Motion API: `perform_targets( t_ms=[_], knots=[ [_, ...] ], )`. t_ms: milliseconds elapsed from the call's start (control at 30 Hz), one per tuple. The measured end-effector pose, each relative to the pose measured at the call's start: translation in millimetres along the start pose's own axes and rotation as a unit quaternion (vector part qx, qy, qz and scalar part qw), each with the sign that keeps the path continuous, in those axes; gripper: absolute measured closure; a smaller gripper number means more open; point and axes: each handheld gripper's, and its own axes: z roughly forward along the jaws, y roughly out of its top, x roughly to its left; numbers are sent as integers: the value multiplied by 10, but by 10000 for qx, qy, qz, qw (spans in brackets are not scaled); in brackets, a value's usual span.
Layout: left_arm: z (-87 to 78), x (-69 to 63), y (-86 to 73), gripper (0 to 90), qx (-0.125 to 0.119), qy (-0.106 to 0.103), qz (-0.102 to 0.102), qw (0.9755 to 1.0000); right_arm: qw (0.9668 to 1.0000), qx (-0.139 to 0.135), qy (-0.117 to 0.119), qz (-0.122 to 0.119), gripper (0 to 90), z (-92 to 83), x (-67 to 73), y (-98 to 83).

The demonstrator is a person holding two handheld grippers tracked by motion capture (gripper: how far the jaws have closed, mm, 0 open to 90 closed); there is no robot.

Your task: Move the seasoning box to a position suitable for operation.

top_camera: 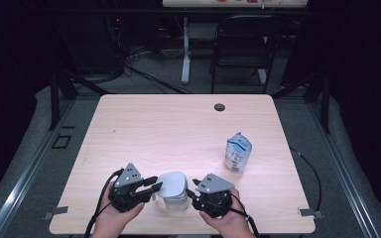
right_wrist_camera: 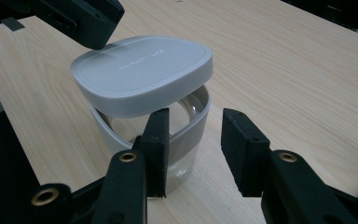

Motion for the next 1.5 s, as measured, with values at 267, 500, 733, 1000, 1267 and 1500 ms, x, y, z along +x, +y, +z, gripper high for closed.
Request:
perform_targets(
  t_ms=[267, 500, 733, 1000, 1267, 1500],
  knots=[
    [-21, -8, -30, 529, -100, 19, -3, 9999, 10000, -13, -8, -13, 626, -2, -3, 31],
    [-52, -12, -67, 473, -143, 53, -77, 9999, 10000, -34, -10, -30, 626, 3, -9, 54],
    [-89, -25, -94, 423, -235, 77, -120, 9996, 10000, -55, -10, -66, 625, 3, -1, 98],
    [-124, -68, -137, 398, -366, 3, -58, 9993, 9999, -54, -23, -82, 625, 19, 1, 118],
    [-105, -105, -177, 369, -372, -23, -8, 9993, 9999, -76, -20, -110, 625, 17, 22, 149],
    [-62, -147, -219, 360, -305, -34, 27, 9995, 9999, -96, -7, -129, 625, 17, 35, 164]
  ],
)
